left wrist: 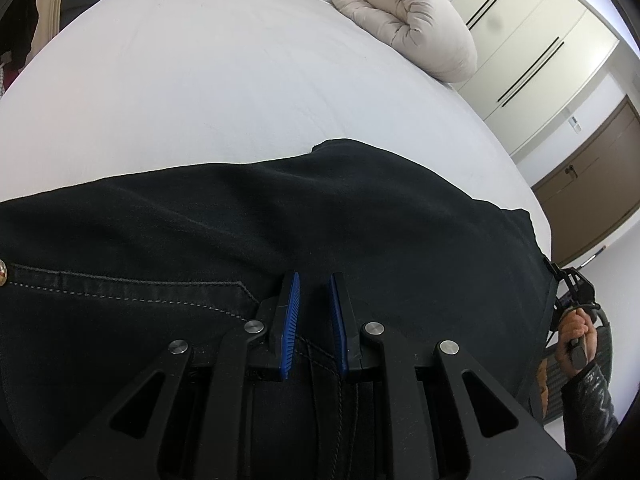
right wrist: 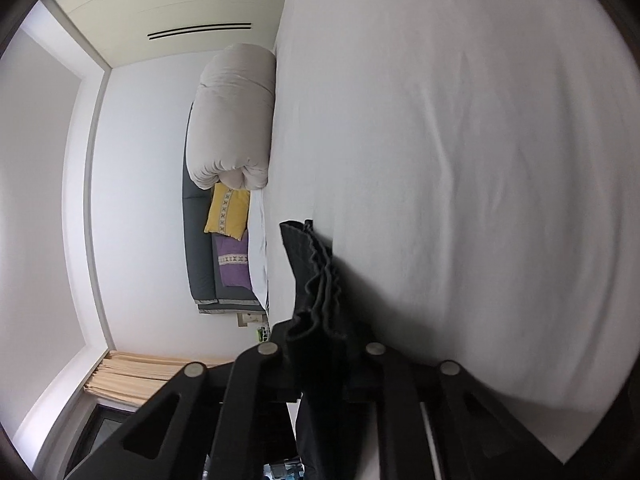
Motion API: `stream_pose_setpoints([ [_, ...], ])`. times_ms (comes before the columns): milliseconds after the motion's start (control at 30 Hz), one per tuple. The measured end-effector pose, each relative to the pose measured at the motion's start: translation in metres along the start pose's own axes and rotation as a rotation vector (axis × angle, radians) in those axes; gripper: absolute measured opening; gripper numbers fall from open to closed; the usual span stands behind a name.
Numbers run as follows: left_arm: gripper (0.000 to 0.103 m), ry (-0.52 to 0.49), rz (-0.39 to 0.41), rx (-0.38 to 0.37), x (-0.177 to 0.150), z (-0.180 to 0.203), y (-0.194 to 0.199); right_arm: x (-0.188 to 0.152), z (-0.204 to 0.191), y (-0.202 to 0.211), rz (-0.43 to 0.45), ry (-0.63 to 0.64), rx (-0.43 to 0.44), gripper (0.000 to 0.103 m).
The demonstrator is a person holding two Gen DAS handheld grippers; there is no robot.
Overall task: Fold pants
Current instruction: 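Grasp the jeans' leg hem with the right gripper and lift it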
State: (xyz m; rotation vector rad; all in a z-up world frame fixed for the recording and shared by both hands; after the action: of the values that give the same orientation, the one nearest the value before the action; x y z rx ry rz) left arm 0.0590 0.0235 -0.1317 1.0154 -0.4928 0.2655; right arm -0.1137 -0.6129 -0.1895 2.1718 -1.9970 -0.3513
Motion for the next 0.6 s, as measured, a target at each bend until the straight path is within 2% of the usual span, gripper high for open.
stream_pose_setpoints([
  [200, 0.015, -0.012, -0.005, 0.009, 0.0, 0.004, -0.004, -0.011, -0.026, 0.004, 0.035, 0.142, -0.126, 0.011],
  [300, 0.014, -0.005, -0.003, 0.0, 0.0, 0.003, -0.004, -0.034, -0.063, -0.004, 0.012, 0.301, -0.18, 0.011],
  [433, 0.014, -0.002, 0.002, -0.007, 0.001, 0.003, -0.005, -0.117, -0.125, -0.038, -0.103, 0.659, -0.268, 0.011],
  [533, 0.014, 0.007, 0.003, -0.021, 0.0, 0.0, -0.005, -0.193, -0.144, -0.062, -0.19, 0.909, -0.339, 0.011],
  [600, 0.014, 0.014, 0.007, -0.032, 0.0, -0.002, -0.005, -0.249, -0.142, -0.078, -0.253, 1.086, -0.388, 0.011],
])
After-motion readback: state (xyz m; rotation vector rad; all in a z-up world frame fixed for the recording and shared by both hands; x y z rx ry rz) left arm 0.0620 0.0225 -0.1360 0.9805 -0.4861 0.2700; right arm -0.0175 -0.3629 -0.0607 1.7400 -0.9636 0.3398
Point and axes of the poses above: each gripper's, at about its wrist camera, not at the fingertips, and y roughly against the way its jaws point, z to its right, x to its top, the point moved 2 cm from there along -y, roughly the way its jaws point, and after that the axes turned 2 degrees about z, right-handed, at the moved point
